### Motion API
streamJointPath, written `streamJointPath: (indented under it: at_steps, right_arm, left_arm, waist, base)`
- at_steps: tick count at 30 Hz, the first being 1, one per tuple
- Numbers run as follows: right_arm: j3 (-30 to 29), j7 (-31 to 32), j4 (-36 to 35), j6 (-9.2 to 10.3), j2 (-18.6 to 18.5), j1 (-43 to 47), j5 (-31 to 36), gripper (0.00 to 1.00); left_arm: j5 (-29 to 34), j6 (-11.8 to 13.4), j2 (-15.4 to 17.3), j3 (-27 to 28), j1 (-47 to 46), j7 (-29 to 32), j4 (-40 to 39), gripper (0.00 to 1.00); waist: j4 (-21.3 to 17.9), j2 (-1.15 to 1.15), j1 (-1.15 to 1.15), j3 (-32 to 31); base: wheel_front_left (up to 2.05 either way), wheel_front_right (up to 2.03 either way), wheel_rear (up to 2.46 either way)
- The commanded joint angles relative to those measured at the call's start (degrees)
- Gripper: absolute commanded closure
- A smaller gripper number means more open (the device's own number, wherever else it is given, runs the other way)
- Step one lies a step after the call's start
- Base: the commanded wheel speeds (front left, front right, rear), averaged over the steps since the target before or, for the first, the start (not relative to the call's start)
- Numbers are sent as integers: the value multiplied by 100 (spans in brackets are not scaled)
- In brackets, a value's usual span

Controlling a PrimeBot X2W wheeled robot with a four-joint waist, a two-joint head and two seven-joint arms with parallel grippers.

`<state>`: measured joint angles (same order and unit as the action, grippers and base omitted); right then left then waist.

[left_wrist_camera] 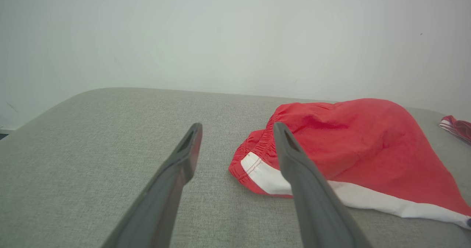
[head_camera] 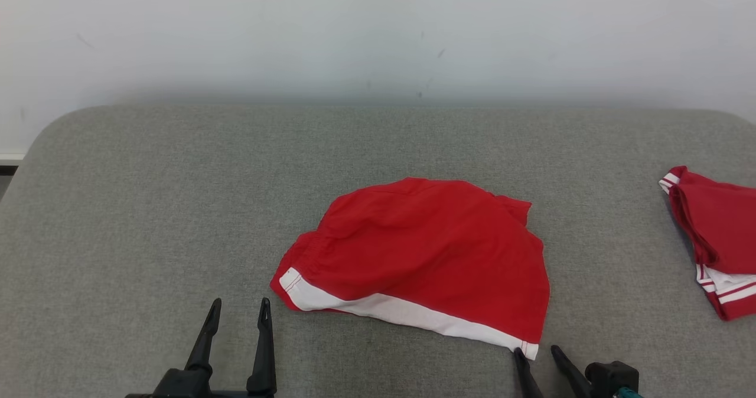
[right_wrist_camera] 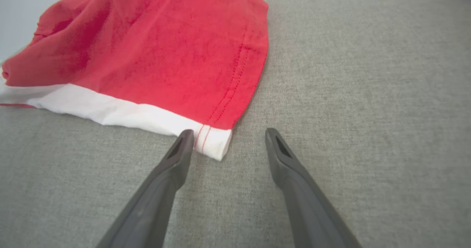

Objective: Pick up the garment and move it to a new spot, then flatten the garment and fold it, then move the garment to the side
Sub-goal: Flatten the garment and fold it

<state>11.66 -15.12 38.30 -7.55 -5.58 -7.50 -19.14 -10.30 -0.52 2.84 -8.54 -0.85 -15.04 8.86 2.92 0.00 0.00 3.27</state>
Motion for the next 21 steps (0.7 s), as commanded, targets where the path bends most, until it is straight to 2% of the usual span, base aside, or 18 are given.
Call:
streamJointPath:
  at_steps: [1, 2, 4, 6, 7, 14, 18, 21]
  right_arm:
    - [57, 1, 139, 12, -29, -47, -41, 7]
    - [57, 1, 139, 12, -29, -47, -41, 7]
    - [206, 12, 386, 12, -30, -95, -67, 51]
    - [320, 22, 564, 11, -37, -182, -81, 88]
    - [338, 23, 596, 12, -53, -203, -77, 100]
    - [188, 15, 466, 16, -305, -127, 40, 100]
    - [-34, 7, 243, 16, -462, -23, 172, 100]
    - [-179, 7, 148, 16, -578, 42, 274, 100]
  left_arm:
    - [30, -5, 7, 0, 73, -15, -30, 0]
    - [30, -5, 7, 0, 73, -15, -30, 0]
    - [27, 12, 8, 13, 86, -15, -44, 0]
    - [10, 38, 7, 36, 83, -15, -66, 0]
    - [1, 46, 7, 42, 85, -15, -72, 0]
    - [65, -4, 7, 80, 22, -15, -68, 0]
    - [175, -309, 10, -108, -152, -15, 73, 0]
    - [399, -486, 134, -382, -369, -15, 363, 0]
  waist:
    - [87, 0, 0, 36]
    - [87, 0, 0, 36]
    - [123, 0, 0, 44]
    - [142, 0, 0, 63]
    - [141, 0, 0, 67]
    - [64, 0, 0, 79]
    - [-14, 0, 0, 153]
    - [-73, 0, 0, 212]
  base:
    - [0, 0, 0]
    - [0, 0, 0]
    - [0, 0, 0]
    - [0, 0, 0]
    - [0, 0, 0]
    - [0, 0, 0]
    - [0, 0, 0]
    - [0, 0, 0]
